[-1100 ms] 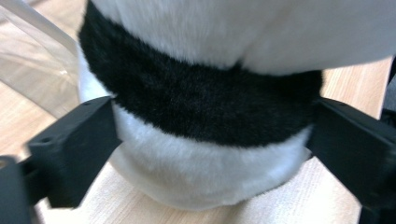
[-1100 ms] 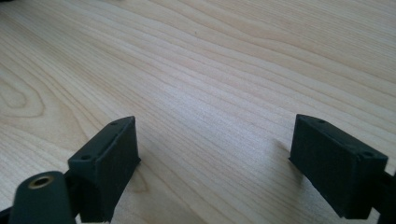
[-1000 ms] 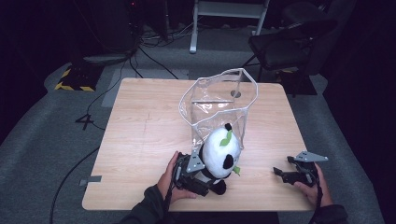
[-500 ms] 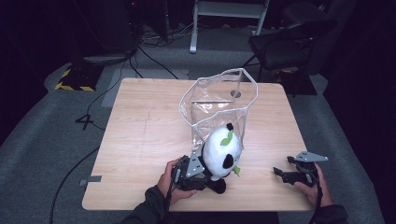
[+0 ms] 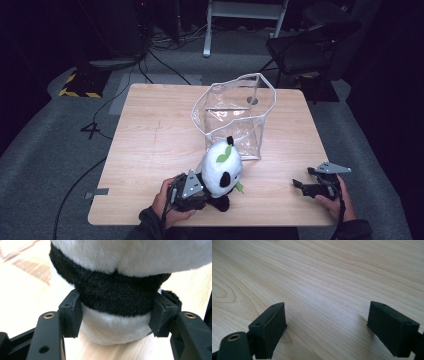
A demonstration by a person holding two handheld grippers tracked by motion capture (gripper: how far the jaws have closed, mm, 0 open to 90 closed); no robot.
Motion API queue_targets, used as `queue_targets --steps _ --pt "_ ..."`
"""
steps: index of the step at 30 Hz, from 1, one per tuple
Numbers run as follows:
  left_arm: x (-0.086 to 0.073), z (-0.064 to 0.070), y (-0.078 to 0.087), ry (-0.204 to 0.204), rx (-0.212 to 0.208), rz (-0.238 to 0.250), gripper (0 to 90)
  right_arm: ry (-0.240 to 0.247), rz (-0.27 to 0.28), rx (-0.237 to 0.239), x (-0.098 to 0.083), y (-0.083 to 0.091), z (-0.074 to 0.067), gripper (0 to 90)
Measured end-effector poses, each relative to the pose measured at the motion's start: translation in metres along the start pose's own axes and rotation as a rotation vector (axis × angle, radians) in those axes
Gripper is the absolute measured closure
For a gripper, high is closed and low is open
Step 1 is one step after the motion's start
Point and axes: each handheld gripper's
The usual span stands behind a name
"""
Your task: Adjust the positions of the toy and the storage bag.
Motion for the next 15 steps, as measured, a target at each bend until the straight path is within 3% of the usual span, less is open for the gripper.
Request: queue_targets --steps 6,8,12,15 --pt "-0.022 -0.012 0.026 0.056 0.057 0.002 37.7 0.001 0.0 -0.001 0.0 0.0 0.0 15.2" --pt "-0.032 -0.021 0.037 0.084 0.1 0.001 37.5 0.001 0.0 -0.001 0.0 0.0 0.0 15.2" --pt "-0.039 -0.033 0.044 0.102 0.146 0.001 37.0 0.001 0.0 -0.001 0.0 0.0 0.0 15.2" --pt "-0.041 -0.04 0.046 0.118 0.157 0.008 36.8 0.001 0.0 -0.001 0.0 0.0 0.0 15.2"
Point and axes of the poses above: each handheld gripper's, and its own axes: y roughly backward along the jaws, x roughly out of its top, z roughly to its right, and after that the axes turned 4 degrees about -x, right-handed
